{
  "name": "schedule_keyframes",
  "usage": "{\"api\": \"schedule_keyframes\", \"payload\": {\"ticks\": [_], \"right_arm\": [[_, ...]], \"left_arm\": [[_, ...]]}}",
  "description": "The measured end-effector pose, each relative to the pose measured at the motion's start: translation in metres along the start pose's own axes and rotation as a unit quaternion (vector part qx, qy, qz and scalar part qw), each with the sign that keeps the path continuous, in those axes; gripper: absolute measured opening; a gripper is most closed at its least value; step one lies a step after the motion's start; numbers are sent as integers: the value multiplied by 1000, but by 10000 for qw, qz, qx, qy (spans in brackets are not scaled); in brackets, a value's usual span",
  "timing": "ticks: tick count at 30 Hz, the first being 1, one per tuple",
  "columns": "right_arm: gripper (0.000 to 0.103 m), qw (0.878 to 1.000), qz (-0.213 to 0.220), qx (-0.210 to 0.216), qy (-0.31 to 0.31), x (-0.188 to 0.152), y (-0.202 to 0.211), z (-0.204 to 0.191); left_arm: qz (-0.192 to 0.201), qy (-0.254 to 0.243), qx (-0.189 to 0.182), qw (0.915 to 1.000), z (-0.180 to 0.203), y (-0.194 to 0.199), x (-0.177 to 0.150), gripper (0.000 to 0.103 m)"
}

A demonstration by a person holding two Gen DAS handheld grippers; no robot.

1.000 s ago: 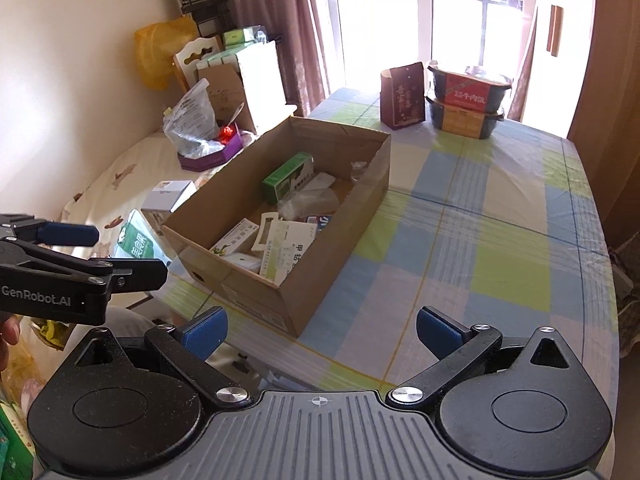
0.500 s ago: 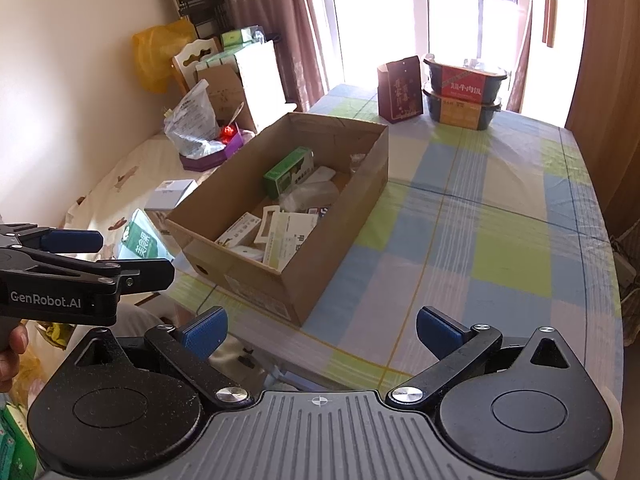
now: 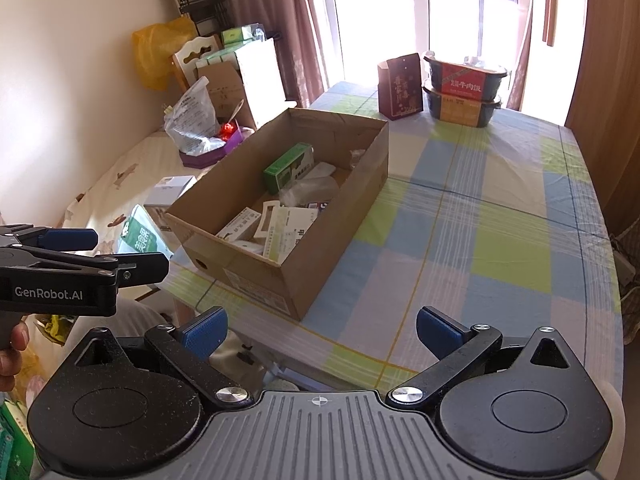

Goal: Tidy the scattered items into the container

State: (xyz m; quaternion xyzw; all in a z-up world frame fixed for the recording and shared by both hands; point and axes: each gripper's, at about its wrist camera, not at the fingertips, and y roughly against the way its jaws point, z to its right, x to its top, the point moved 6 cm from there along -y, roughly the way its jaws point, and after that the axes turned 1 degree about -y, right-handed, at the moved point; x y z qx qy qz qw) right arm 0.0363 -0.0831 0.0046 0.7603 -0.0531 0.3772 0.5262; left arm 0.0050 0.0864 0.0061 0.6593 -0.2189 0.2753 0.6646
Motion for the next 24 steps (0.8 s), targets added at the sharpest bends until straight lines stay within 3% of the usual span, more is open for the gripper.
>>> {"api": "schedule_keyframes", "payload": {"ticks": [24], "right_arm": [[103, 9999, -114, 20, -123, -7, -12, 10]], "left_arm": [[-133, -92, 102, 9998, 9, -16, -4, 99]]}}
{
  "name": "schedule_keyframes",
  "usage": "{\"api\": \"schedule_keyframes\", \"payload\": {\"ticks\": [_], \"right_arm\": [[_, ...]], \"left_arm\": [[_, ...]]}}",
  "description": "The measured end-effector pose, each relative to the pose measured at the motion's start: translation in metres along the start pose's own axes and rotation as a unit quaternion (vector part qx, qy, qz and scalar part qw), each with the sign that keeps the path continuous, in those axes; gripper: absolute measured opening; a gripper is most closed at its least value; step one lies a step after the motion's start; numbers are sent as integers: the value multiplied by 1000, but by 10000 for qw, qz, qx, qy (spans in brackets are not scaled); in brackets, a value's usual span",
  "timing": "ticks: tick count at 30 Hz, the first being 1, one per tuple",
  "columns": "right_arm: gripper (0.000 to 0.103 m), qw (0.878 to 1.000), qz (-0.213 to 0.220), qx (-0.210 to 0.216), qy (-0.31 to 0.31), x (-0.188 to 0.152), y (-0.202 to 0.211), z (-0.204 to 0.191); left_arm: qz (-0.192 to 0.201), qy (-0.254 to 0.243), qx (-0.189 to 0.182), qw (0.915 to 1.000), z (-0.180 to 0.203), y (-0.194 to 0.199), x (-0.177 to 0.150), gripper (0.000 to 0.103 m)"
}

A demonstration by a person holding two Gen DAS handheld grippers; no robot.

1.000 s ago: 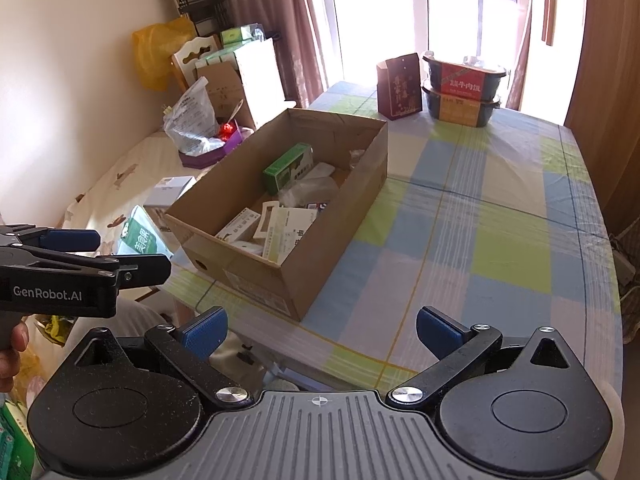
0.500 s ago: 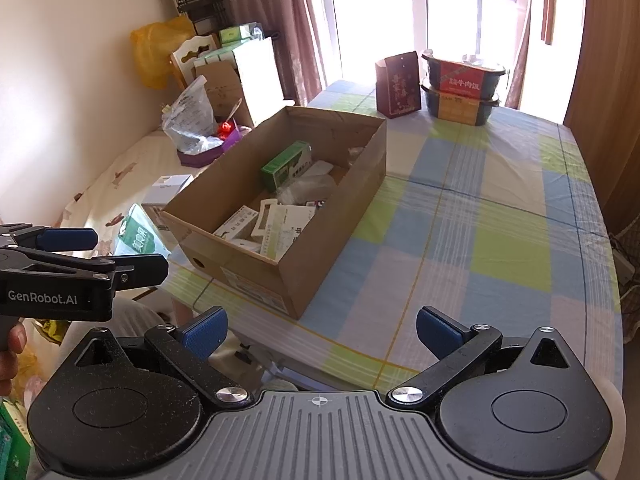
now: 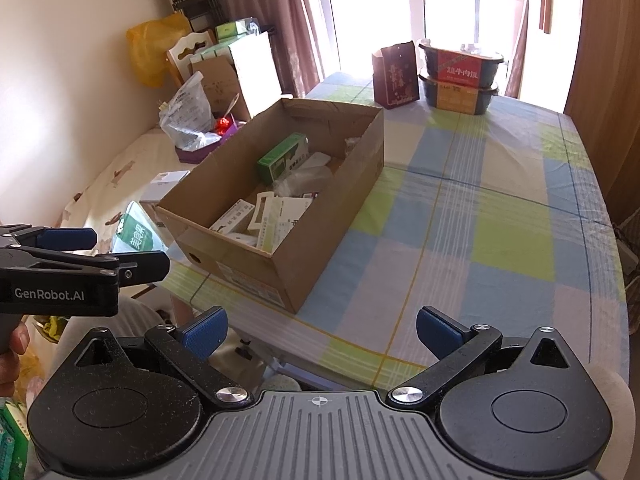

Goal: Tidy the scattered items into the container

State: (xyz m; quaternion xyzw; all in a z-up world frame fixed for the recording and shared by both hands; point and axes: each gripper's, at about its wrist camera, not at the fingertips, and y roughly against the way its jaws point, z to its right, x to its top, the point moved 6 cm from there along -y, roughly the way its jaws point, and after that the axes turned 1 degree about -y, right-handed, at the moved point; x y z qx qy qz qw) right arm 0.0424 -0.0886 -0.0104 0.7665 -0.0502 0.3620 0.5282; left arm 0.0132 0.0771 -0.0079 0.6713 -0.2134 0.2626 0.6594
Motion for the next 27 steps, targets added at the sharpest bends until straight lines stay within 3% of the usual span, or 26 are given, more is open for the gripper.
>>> {"api": "schedule_keyframes", "payload": {"ticks": [27], "right_arm": [[103, 9998, -176, 40, -103, -6, -15, 8]], "left_arm": [[-216, -37, 126, 9997, 3, -21, -5, 99]]}}
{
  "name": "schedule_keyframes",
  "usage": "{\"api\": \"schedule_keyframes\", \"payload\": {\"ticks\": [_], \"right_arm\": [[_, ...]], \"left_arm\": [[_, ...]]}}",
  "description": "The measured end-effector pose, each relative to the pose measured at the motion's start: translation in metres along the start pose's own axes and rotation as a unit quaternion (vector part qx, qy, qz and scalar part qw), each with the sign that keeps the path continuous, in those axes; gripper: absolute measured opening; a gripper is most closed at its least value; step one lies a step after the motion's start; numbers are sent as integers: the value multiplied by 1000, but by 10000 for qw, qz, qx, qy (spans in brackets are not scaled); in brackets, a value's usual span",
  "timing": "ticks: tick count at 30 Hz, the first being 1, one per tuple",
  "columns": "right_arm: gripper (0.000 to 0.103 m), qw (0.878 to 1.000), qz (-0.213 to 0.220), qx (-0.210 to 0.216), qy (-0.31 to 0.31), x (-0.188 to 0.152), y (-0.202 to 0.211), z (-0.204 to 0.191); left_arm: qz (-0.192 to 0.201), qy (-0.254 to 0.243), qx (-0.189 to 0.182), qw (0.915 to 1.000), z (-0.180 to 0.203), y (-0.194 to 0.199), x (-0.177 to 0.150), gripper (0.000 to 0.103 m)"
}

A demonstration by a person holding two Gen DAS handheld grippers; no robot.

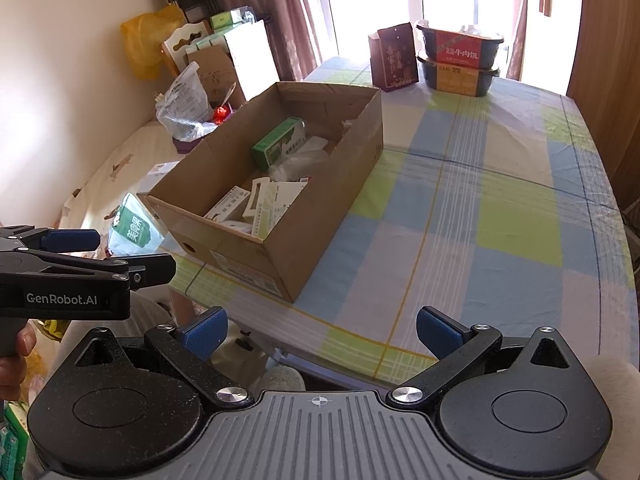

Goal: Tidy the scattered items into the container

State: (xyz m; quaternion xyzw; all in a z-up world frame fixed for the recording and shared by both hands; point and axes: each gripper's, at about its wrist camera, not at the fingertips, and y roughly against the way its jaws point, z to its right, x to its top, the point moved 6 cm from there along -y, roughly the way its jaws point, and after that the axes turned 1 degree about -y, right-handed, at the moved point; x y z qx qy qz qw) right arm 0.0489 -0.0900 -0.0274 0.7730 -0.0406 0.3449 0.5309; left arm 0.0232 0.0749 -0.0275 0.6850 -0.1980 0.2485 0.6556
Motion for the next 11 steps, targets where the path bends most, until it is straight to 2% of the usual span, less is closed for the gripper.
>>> {"api": "schedule_keyframes", "payload": {"ticks": [7, 11], "right_arm": [[103, 10000, -39, -6, 1, -1, -4, 0], [103, 10000, -57, -6, 8, -2, -5, 0]], "left_arm": [[20, 125, -85, 9999, -5, -1, 0, 99], [16, 184, -12, 9998, -8, -2, 1, 100]]}}
